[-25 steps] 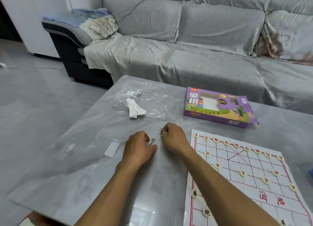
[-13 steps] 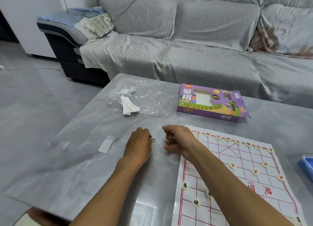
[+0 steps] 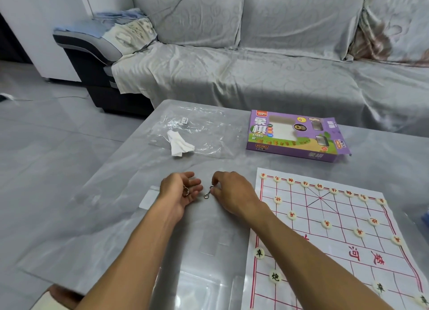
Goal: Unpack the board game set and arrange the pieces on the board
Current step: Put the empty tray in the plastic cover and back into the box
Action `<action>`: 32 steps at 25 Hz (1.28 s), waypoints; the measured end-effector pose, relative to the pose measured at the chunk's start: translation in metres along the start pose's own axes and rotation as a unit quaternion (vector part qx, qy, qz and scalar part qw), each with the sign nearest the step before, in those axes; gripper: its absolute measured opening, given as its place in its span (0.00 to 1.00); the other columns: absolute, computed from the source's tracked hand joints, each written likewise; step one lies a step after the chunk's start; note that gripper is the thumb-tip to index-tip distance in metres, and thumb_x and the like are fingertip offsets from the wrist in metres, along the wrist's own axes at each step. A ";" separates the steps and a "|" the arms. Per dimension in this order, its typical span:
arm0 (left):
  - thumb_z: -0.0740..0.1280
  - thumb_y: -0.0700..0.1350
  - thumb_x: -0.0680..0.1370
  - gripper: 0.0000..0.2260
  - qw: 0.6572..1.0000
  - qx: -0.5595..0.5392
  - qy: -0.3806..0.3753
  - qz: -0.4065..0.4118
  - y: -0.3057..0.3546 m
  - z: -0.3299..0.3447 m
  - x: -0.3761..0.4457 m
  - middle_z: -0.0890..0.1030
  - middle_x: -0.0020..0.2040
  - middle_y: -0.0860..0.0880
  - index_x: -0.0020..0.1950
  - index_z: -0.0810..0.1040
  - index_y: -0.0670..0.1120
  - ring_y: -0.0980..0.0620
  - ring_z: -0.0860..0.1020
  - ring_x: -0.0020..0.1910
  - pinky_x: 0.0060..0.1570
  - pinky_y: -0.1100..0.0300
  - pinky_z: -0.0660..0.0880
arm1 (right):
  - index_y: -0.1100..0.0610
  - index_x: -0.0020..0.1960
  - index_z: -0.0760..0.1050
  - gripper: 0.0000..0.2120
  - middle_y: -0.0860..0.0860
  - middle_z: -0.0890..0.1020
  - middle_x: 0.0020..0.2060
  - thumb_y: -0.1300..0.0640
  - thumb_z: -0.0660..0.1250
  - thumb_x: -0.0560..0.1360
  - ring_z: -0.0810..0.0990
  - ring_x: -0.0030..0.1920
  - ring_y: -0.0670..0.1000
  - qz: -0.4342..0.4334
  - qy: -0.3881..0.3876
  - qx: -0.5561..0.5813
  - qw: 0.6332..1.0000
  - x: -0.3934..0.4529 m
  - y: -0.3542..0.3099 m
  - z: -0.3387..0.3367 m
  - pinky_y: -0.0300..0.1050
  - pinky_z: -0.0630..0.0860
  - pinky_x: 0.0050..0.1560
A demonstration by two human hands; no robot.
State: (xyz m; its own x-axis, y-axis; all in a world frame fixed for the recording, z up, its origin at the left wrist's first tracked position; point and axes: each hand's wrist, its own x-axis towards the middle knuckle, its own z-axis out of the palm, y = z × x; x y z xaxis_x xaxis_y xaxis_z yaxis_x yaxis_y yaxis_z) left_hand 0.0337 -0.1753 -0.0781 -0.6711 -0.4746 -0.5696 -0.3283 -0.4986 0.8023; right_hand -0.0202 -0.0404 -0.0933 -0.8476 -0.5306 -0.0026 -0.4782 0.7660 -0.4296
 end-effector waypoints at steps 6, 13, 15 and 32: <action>0.55 0.42 0.81 0.11 0.997 -0.069 -0.022 -0.037 0.002 -0.002 0.001 0.79 0.41 0.41 0.47 0.75 0.39 0.45 0.80 0.38 0.35 0.59 0.75 | 0.57 0.57 0.74 0.20 0.56 0.80 0.52 0.43 0.67 0.75 0.77 0.53 0.58 0.020 -0.005 0.006 1.000 -0.008 -0.012 0.004 0.47 0.72 0.47; 0.57 0.44 0.81 0.11 0.996 -0.077 -0.032 -0.034 0.002 -0.003 -0.001 0.79 0.40 0.42 0.49 0.75 0.39 0.45 0.80 0.39 0.36 0.58 0.74 | 0.56 0.37 0.68 0.18 0.53 0.74 0.35 0.45 0.70 0.73 0.74 0.43 0.58 0.082 -0.124 0.019 0.989 0.013 -0.017 -0.003 0.44 0.64 0.33; 0.58 0.44 0.81 0.10 0.996 -0.071 -0.034 -0.034 0.002 -0.003 -0.004 0.79 0.41 0.42 0.49 0.76 0.39 0.46 0.80 0.39 0.36 0.59 0.74 | 0.55 0.33 0.65 0.19 0.51 0.70 0.31 0.45 0.69 0.73 0.72 0.40 0.57 0.071 -0.139 0.011 0.988 0.014 -0.016 -0.002 0.44 0.63 0.31; 0.60 0.44 0.80 0.10 0.999 -0.032 -0.034 -0.017 -0.001 -0.006 -0.006 0.80 0.41 0.44 0.54 0.77 0.40 0.49 0.81 0.37 0.37 0.60 0.75 | 0.59 0.56 0.78 0.14 0.56 0.81 0.53 0.51 0.64 0.78 0.78 0.53 0.56 0.014 -0.210 -0.061 0.976 0.015 -0.011 -0.019 0.47 0.74 0.52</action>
State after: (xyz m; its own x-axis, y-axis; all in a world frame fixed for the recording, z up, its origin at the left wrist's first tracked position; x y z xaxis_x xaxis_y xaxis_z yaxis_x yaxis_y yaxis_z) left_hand 0.0420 -0.1763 -0.0763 -0.7051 -0.4068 -0.5808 -0.3103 -0.5594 0.7686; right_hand -0.0321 -0.0500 -0.0718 -0.7045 -0.5912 -0.3927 -0.5021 0.8062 -0.3130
